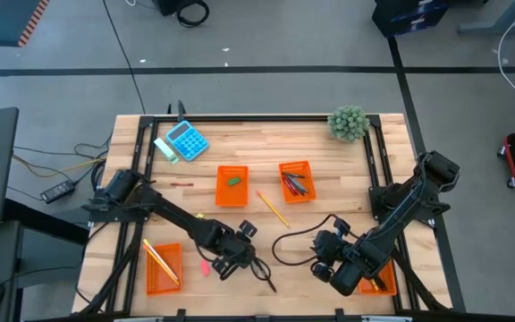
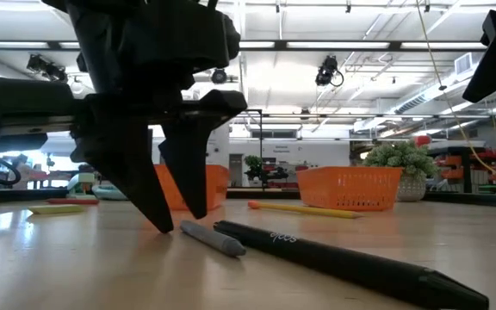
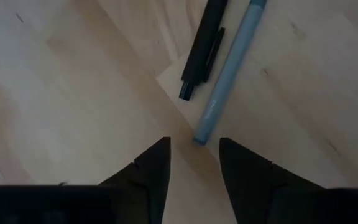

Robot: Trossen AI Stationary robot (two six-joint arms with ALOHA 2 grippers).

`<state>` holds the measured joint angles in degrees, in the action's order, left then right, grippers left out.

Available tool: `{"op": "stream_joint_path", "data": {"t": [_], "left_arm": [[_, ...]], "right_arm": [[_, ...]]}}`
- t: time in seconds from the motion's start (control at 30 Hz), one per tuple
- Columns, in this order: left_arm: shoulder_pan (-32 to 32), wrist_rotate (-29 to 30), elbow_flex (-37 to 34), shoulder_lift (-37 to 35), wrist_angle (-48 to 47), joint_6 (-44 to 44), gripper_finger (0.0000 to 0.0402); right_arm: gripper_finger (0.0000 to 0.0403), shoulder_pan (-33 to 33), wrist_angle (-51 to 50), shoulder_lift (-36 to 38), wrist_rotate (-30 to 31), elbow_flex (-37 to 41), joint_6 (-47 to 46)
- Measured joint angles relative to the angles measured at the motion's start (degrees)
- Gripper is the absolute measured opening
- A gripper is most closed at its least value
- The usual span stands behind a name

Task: Sort crayons/erasers/pens/pencils in bins
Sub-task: Put the gray crayon into the top right orange bin

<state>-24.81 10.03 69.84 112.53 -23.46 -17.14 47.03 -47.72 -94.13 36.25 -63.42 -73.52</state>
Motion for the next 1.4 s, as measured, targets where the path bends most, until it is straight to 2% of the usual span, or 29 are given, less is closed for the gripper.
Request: {"op": "stream_joint_path", "data": {"t": [0.3,0.57,0.63,0.8,1.1,1.27,1.4], "left_arm": [[0.10,-3.59,0.00,-0.08,0.80,-3.02,0.0131],[-2.70,-6.48,-0.04,-0.09,3.05,-4.87,0.0123],[-3.19,-5.80,-0.04,-0.09,3.09,-6.06,0.0123],[-4.05,0.11,2.63,0.09,0.74,-7.28,0.0117],[-4.00,-0.16,5.99,0.09,-6.61,-5.77,0.0105],[-4.07,-0.60,6.08,0.09,-7.07,-10.19,0.0102],[-4.88,0.89,8.91,0.32,-9.69,-12.83,0.0093]], "right_arm": [[0.0106,0.00,0.00,0.00,0.00,0.00,0.25],[0.0106,-0.02,0.01,0.00,-0.02,0.00,0.46],[0.0106,-0.02,0.02,0.00,0.00,0.00,0.46],[0.0106,-0.02,0.02,0.00,0.72,0.00,0.46],[0.0106,-0.02,0.02,0.00,1.36,0.00,0.21],[0.0106,-0.33,0.02,0.00,1.60,0.00,0.46],[0.0106,-0.57,0.02,0.00,1.70,0.00,0.50]]}}
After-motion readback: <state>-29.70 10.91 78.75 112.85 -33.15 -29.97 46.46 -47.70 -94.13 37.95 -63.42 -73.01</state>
